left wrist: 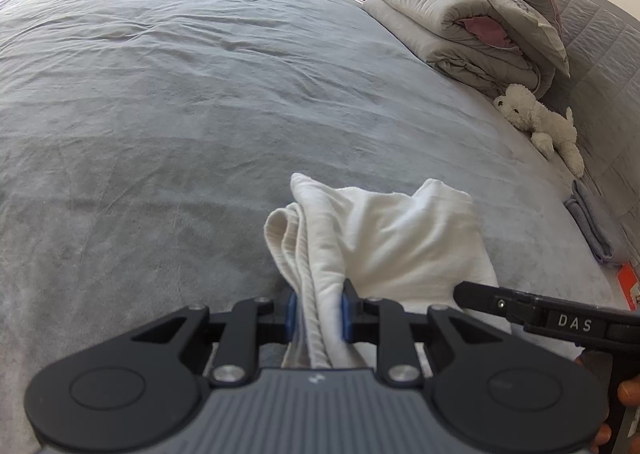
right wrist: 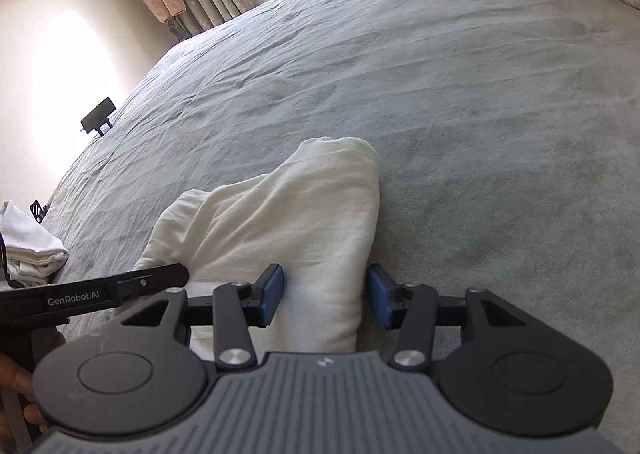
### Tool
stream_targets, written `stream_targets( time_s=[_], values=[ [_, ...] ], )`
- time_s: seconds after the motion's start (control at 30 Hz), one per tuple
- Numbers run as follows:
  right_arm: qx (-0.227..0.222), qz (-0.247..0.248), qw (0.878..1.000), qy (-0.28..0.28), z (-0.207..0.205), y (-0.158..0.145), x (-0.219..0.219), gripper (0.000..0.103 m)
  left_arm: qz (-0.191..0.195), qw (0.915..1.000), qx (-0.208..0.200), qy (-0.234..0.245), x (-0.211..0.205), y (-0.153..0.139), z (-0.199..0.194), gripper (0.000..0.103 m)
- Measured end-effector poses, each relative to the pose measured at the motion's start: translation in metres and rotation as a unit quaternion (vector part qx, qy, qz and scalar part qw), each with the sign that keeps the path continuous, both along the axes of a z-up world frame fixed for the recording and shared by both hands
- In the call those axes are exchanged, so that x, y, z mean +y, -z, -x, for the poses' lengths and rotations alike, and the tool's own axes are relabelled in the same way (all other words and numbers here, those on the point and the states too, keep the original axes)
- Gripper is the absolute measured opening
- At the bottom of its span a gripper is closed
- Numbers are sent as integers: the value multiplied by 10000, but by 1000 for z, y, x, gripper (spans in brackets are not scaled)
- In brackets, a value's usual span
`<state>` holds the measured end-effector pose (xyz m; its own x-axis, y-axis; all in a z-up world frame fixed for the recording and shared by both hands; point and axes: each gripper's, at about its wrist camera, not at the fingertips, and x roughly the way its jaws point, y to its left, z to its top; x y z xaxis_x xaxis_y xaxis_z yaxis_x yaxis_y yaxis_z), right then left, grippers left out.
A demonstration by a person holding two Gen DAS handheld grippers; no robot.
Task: Fold clothes
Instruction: 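Hold the folded white garment with the left gripper while the right gripper hovers beside it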
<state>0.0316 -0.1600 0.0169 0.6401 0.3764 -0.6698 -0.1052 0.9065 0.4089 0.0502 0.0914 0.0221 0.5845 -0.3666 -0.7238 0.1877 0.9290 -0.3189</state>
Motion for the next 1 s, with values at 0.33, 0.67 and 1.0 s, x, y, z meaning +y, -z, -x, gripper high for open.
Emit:
stream_targets(
  time_s=[0.33, 0.67, 1.0],
  values=[
    [-239, -200, 9992, 256, -3, 6, 5, 34, -43, 10000, -41, -41, -2, 0, 1, 22],
    [90, -760, 9959, 472, 0, 4, -10, 28, -111, 9999, -76, -76, -5, -2, 1, 21],
    [-222, -337, 9987, 311, 6, 8, 9, 43, -271, 9995, -162, -71, -10, -1, 3, 22]
  ],
)
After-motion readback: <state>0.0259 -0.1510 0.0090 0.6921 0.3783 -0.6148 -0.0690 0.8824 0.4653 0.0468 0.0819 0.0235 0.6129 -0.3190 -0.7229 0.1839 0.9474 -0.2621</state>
